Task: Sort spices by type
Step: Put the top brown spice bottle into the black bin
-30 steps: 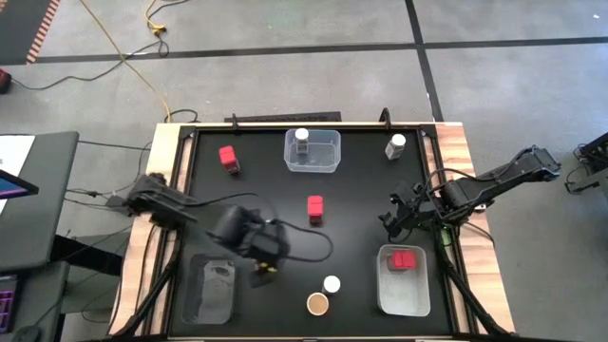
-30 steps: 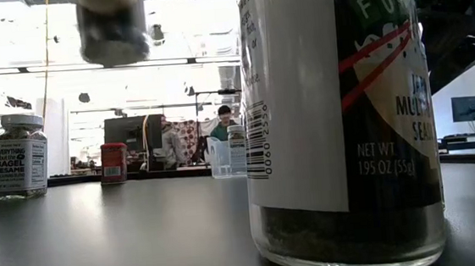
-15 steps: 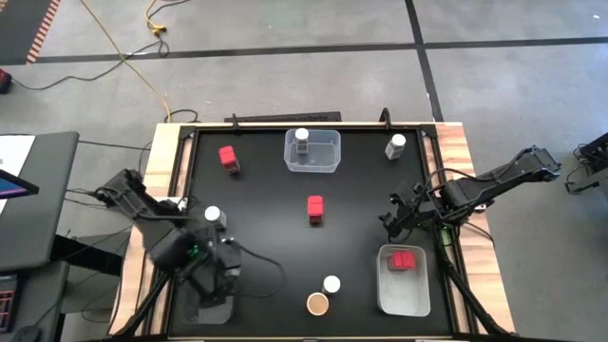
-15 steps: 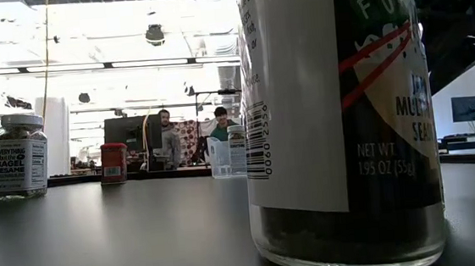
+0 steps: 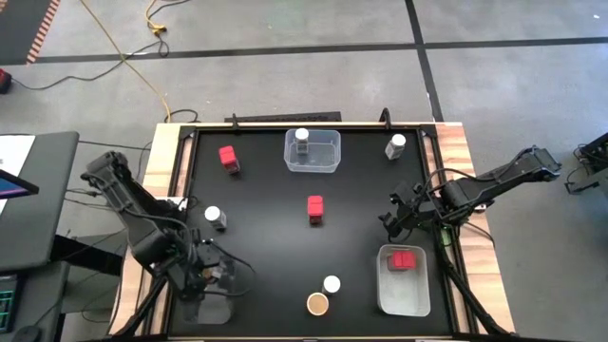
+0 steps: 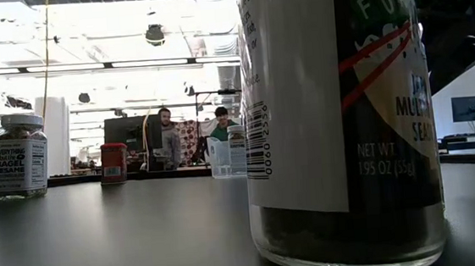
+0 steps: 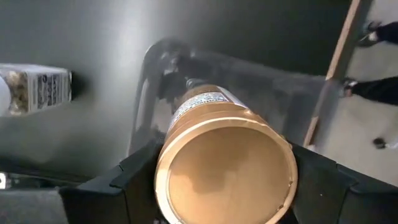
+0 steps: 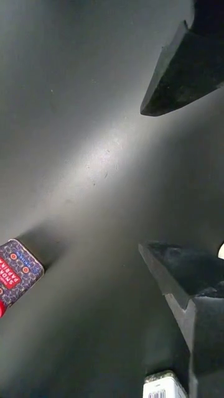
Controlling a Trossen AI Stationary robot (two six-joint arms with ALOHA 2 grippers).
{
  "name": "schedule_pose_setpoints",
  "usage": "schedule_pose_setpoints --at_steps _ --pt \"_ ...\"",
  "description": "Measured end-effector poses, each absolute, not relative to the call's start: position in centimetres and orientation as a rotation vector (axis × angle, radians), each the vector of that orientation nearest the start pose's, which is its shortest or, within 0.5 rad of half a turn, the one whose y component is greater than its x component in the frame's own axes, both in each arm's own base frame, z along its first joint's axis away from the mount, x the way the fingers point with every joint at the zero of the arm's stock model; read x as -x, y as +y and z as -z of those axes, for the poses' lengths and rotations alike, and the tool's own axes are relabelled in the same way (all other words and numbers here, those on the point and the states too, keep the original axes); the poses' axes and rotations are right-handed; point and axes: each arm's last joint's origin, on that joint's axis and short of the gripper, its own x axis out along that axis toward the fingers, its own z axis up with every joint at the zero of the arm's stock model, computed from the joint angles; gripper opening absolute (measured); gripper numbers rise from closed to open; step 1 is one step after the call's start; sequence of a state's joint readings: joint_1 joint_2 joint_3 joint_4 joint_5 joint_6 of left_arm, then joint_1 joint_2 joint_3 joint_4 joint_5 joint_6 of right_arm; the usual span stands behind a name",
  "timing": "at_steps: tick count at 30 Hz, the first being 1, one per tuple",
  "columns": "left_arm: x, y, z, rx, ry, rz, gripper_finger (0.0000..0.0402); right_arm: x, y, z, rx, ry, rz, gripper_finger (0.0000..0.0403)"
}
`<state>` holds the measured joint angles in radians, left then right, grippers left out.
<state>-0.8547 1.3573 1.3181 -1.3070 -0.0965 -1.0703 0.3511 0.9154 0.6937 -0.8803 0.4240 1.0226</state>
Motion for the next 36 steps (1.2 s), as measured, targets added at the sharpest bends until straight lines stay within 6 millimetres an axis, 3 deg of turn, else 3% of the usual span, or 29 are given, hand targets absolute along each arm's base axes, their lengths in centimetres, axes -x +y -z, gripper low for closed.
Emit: schedule_pose_setpoints --at_steps 11,26,36 --pt "-15.0 -17.3 -26.9 0.191 1.427 0.04 0.0273 -14.8 4.2 -23.3 -0.561 0.85 0.582 0.0372" --pt "-14.6 -16.7 -24.2 0.169 1.458 0.026 0.0274 -14.9 4.2 -23.3 -0.585 0.843 0.595 0.0372" --pt "-14.5 -15.9 -24.6 0.199 1.427 0.017 0.0274 -14.9 4.2 -23.3 -0.595 0.84 0.599 0.0372"
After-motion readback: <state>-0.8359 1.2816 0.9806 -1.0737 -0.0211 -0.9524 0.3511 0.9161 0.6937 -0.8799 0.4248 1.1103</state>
